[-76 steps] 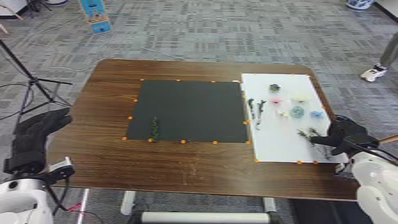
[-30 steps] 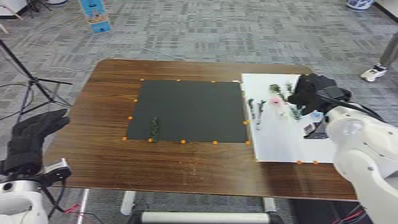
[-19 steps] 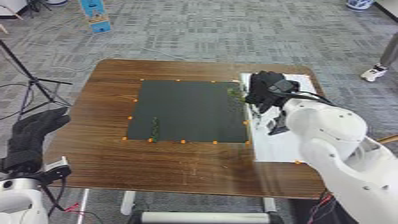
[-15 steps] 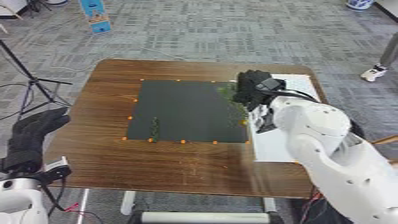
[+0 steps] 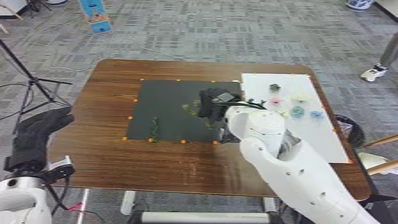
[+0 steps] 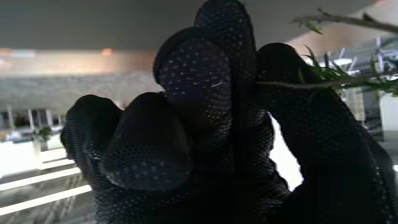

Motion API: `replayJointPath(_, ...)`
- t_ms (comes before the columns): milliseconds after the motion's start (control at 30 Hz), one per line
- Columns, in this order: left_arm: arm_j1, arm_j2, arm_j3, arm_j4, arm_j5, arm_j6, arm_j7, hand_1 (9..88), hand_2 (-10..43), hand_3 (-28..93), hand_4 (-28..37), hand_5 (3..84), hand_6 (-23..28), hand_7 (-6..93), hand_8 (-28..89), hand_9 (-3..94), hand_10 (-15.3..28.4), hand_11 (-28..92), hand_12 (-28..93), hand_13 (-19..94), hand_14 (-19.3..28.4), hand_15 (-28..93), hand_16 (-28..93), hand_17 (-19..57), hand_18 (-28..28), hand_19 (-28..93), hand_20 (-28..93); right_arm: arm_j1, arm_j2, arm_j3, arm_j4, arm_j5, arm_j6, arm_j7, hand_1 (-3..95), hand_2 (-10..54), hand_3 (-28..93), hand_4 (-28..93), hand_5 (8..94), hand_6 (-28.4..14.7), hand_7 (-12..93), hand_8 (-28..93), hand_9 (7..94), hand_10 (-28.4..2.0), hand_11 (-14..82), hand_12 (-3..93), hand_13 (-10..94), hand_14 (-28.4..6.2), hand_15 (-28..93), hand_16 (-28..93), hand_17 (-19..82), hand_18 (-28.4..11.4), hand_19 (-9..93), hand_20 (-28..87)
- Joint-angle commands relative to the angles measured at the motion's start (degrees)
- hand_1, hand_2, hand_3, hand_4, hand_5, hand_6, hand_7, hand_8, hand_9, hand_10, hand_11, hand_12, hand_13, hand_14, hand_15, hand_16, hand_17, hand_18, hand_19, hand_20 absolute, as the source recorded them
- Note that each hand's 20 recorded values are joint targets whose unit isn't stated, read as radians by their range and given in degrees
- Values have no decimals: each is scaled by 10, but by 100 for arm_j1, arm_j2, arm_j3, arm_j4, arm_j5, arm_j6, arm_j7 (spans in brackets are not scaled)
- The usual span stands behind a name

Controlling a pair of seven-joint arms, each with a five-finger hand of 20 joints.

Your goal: Arrange flowers

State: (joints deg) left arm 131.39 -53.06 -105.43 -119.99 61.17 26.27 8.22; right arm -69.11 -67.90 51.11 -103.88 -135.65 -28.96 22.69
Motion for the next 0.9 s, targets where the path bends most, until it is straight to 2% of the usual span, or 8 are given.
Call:
replayJointPath(33, -78, 10, 62, 6, 9, -59, -19, 241, 122, 703, -283, 523, 22, 184, -86, 536, 129, 235, 148, 431, 147, 147, -11, 93, 81, 77, 163, 63, -633, -139, 513, -436, 21, 32, 419, 60, 661, -76, 903, -2, 299, -7, 937, -124, 434, 274, 869, -112, 697, 413, 527, -268, 932, 718)
replayJointPath(200, -34, -24, 72, -3, -1, -66, 7, 241, 122, 703, -283, 522, 23, 183, -86, 536, 129, 235, 148, 431, 147, 146, -11, 93, 81, 77, 163, -31, -607, -249, 604, -492, 744, 126, 428, 67, 648, -92, 905, -1, 274, -14, 937, -118, 444, 279, 869, -112, 710, 416, 531, -269, 932, 723)
replayJointPath(433, -57, -36, 107, 9, 26, -67, -15, 242, 122, 702, -283, 521, 23, 182, -85, 534, 128, 235, 148, 430, 146, 145, -10, 93, 81, 76, 163, -36, -458, -554, 871, -761, 2753, 10, 434, 73, 638, -99, 904, -3, 247, -25, 937, -113, 459, 282, 880, -99, 715, 412, 554, -262, 932, 733)
replayJointPath(567, -63, -22, 122, 6, 21, -67, 5, 242, 122, 703, -283, 521, 24, 181, -85, 534, 129, 235, 148, 430, 146, 146, -9, 93, 81, 76, 163, 16, -524, -566, 897, -977, 2273, -9, 430, 73, 642, -98, 905, -2, 245, -26, 937, -102, 480, 273, 903, -81, 707, 405, 587, -248, 932, 739)
replayJointPath(633, -99, -1, 142, 15, 17, -65, -3, 242, 122, 702, -283, 520, 24, 181, -85, 534, 129, 236, 148, 430, 146, 147, -9, 92, 81, 77, 164, 81, -602, -571, 931, -1175, 1676, 60, 431, 73, 642, -101, 906, -2, 243, -29, 937, -100, 486, 266, 909, -77, 704, 404, 594, -247, 932, 740)
replayJointPath(700, -91, -2, 135, 3, 38, -63, -7, 242, 121, 703, -283, 519, 24, 181, -84, 533, 129, 237, 149, 430, 146, 147, -9, 92, 81, 77, 164, 119, -675, -595, 1017, -1234, 1389, 41, 435, 73, 635, -107, 905, -2, 228, -36, 937, -98, 498, 257, 916, -73, 702, 403, 601, -243, 932, 741)
replayJointPath(833, -97, 16, 139, -6, 47, -46, -9, 242, 121, 703, -283, 522, 23, 183, -84, 535, 129, 237, 149, 432, 145, 147, -10, 92, 81, 77, 163, 252, -839, -718, 1142, -1791, 389, -11, 438, 75, 628, -110, 900, -1, 216, -45, 937, -94, 528, 246, 926, -69, 710, 407, 615, -245, 932, 753)
replayJointPath(900, -104, 22, 143, -3, 30, -59, 4, 243, 121, 702, -283, 523, 22, 184, -85, 535, 129, 237, 149, 433, 146, 149, -9, 92, 81, 77, 163, 269, -868, -828, 1255, -2274, 434, -181, 437, 75, 628, -108, 901, 0, 216, -45, 937, -94, 538, 243, 928, -69, 712, 409, 617, -245, 932, 756)
